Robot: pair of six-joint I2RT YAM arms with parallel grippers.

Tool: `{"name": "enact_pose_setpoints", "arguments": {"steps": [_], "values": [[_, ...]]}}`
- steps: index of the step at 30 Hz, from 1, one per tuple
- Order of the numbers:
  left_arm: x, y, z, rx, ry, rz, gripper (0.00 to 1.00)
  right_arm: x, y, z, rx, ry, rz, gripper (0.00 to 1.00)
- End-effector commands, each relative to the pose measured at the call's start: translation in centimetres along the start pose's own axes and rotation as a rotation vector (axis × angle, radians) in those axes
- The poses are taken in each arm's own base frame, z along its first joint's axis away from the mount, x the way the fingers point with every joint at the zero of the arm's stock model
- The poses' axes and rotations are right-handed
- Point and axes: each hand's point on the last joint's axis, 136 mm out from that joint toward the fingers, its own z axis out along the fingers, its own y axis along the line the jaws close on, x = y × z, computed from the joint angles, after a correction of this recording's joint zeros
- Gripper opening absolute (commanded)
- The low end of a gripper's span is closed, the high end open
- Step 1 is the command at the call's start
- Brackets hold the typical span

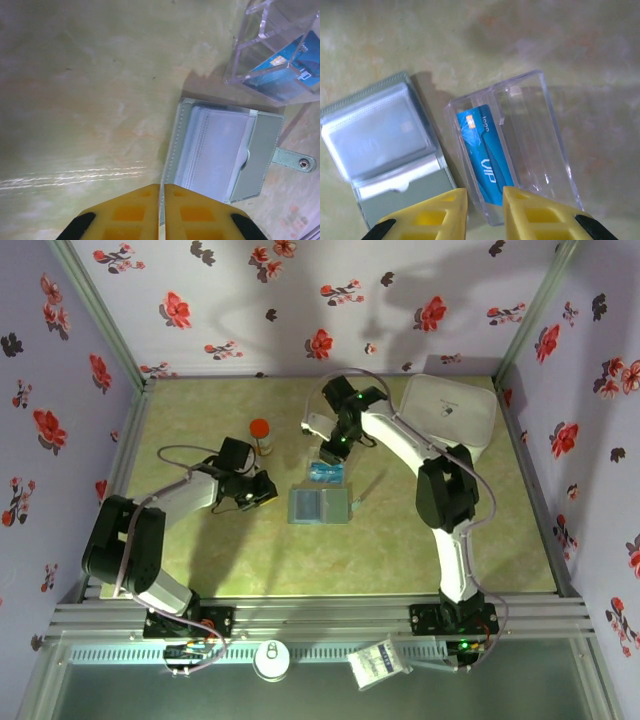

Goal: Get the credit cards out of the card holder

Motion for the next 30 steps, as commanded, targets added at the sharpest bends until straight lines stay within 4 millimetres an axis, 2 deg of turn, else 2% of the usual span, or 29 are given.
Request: {"name": "enact_pose_setpoints", "arguments": {"steps": [1,5,7,11,15,21,30], "values": [[-0.2,-1.3,0.6,0.032,0.005,0.005,0.11,-1.6,-0.7,-0.8,0.092,-0.127,0.224,0.26],[0.1,-1.7,1.4,0.038,0.017,0.012,0.11,-0.3,-0.5,-0.2,0.119,-0.176,0.522,0.26],[0.2,-1.8,1.8,0.039,0.025,0.013,0.11,0.7,0.4,0.7,0.109,-0.177,0.670,0.26],[0.4,-2.0,2.1,0.044,0.032,0.021,0.11,1.9,1.4,1.7,0.140,-0.201,0.860,0.26],[0.5,-1.9,2.2,0.043,0.035,0.025,0.11,2.9,1.9,2.5,0.204,-0.212,1.010,0.32],[0.7,-1.7,2.1,0.041,0.039,0.026,0.11,3.3,2.2,4.2,0.272,-0.212,1.102,0.42],[0.9,-1.6,2.2,0.041,0.042,0.022,0.11,3.2,0.7,5.4,0.343,-0.226,1.121,0.49]]}}
